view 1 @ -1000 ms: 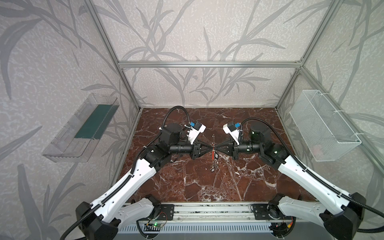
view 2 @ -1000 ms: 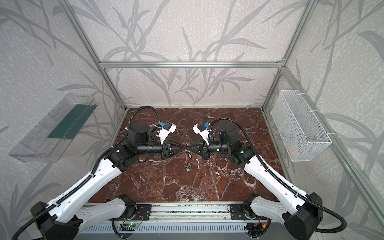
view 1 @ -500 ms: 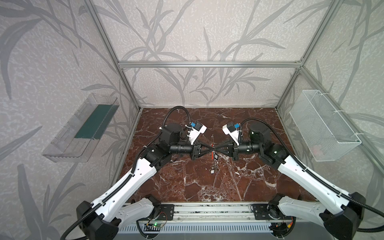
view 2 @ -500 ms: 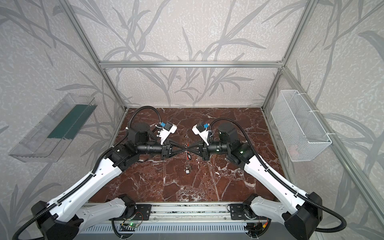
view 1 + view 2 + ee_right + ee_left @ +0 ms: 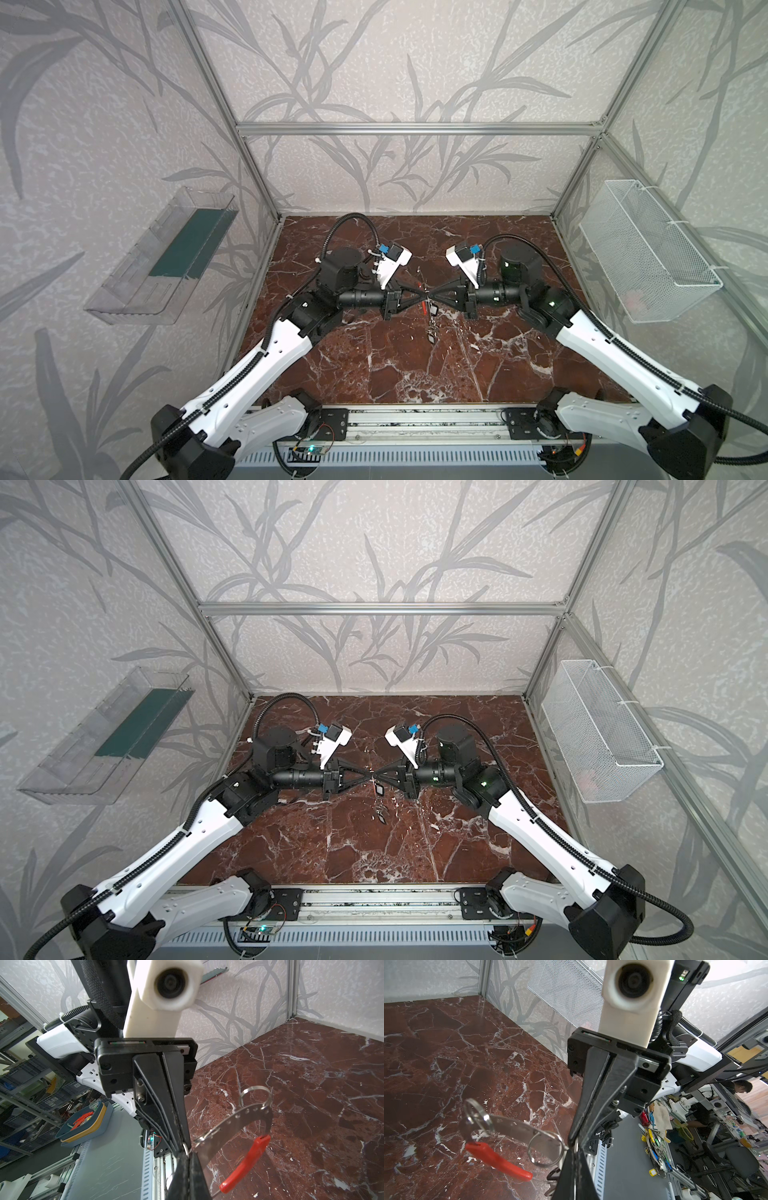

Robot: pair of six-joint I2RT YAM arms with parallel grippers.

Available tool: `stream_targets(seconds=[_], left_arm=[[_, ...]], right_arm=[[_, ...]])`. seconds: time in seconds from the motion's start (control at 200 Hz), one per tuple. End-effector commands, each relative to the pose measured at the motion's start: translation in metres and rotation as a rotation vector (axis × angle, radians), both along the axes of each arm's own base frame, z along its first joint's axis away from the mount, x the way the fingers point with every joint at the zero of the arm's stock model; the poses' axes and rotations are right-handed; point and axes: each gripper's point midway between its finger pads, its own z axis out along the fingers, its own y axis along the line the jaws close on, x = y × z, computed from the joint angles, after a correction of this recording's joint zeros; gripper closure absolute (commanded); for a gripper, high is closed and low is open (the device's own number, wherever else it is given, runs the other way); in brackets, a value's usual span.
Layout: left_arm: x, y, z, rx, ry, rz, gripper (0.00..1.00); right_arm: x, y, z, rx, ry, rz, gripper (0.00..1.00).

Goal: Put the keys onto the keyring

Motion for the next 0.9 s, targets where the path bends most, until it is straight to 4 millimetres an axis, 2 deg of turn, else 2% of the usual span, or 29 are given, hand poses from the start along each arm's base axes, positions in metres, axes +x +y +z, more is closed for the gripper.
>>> stream_targets(seconds=[0.0,0.185,0.335,0.545,0.755,0.895], left_arm=[[0.011,0.002,0.028,-0.077,-0.116,0.070,1.00],[0.022,0.004,0.043,-0.128,-0.190,0.130,1.00],[0.034,0.005,0.061,-0.197,-0.238,0.192,1.00],[0.042,0.005,0.082,-0.303,-0.252,0.224,1.00],[0.048,0.011,0.095,-0.421,-0.252,0.271,1.00],[0.048,0.009,0.099,-0.431,-0.256,0.264,1.00]], right_arm=[[0.004,-0.003,0.023,0.040,-0.057,-0.044,0.80],[0.025,-0.023,0.035,0.101,-0.066,-0.175,0.71],[0.026,-0.030,0.044,0.138,-0.092,-0.206,0.68],[0.027,-0.032,0.052,0.161,-0.119,-0.216,0.67],[0.035,-0.034,0.059,0.136,-0.183,-0.261,0.67],[0.039,-0.031,0.062,0.128,-0.206,-0.273,0.67]])
